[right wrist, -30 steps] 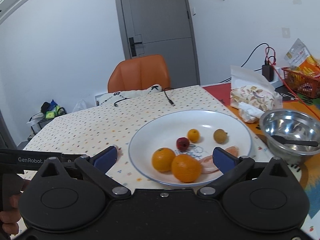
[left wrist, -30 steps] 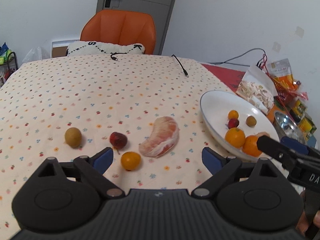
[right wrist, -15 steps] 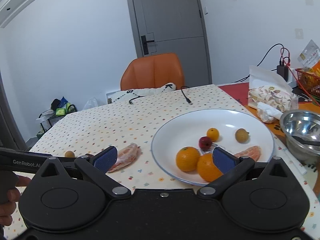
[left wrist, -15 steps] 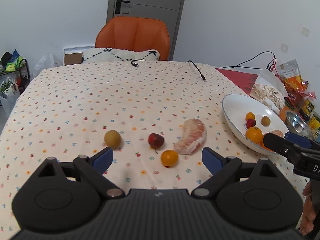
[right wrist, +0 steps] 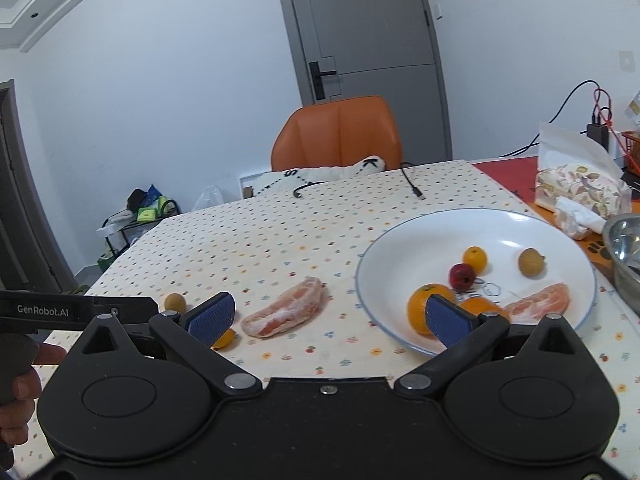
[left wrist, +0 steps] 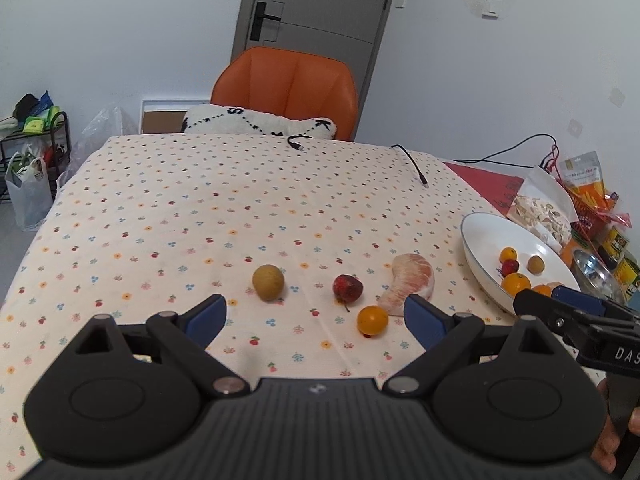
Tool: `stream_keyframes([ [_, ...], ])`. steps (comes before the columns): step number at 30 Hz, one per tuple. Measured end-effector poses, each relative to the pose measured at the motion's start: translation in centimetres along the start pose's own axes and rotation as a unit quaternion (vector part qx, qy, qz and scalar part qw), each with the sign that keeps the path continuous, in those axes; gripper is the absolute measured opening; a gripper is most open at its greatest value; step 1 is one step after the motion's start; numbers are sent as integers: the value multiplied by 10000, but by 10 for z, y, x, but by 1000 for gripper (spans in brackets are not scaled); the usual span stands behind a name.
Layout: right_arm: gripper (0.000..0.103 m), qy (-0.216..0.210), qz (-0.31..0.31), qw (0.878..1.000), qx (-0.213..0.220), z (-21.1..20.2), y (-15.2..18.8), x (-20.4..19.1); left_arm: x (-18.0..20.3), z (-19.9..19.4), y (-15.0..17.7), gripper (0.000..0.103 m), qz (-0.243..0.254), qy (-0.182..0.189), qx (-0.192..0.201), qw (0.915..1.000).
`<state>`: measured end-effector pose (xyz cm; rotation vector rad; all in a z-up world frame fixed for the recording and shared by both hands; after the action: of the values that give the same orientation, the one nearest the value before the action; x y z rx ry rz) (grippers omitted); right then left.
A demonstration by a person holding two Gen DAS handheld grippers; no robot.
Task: Organize fruits
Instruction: 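Move both tools back over the remaining fruits, then grasp a yellow cherry tomato with the right tool while the left tool grasps a brown round fruit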
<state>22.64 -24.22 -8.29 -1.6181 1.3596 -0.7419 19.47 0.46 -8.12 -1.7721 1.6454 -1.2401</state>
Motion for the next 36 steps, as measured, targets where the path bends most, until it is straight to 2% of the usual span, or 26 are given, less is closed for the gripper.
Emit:
stream_keyframes([
  [9,102,-231,-81,9996,-134,1,4,-21,-20,-9,3,92,-225,-45,98,9997],
  [11,99,-295,-112,9994,-169,3,5,-27,-23,-11,3,92,-235,-65,135,9996],
  [15,83,-425,-213,9985,-274,7,9,-40,-30,-12,3,90,-239,-122,189,9995],
  [19,75,-527,-305,9975,-372,10,13,-54,-35,-10,4,83,-251,-115,165,9995],
  [27,65,-640,-397,9956,-563,21,19,-73,-43,0,4,67,-263,-58,139,9995],
  [36,55,-733,-423,9936,-743,36,21,-87,-51,15,4,58,-295,7,62,9995],
])
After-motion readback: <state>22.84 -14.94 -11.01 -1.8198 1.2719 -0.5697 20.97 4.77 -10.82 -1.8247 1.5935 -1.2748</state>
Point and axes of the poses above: each gripper's, at about its wrist camera, not at the fingertips, and z roughly the way its jaws point, x to its right, y to its underside, the point moved 5 cm from there along z, roughly the way its jaws point, and after that the axes turned 12 degrees about y, right-handed, at the moved point
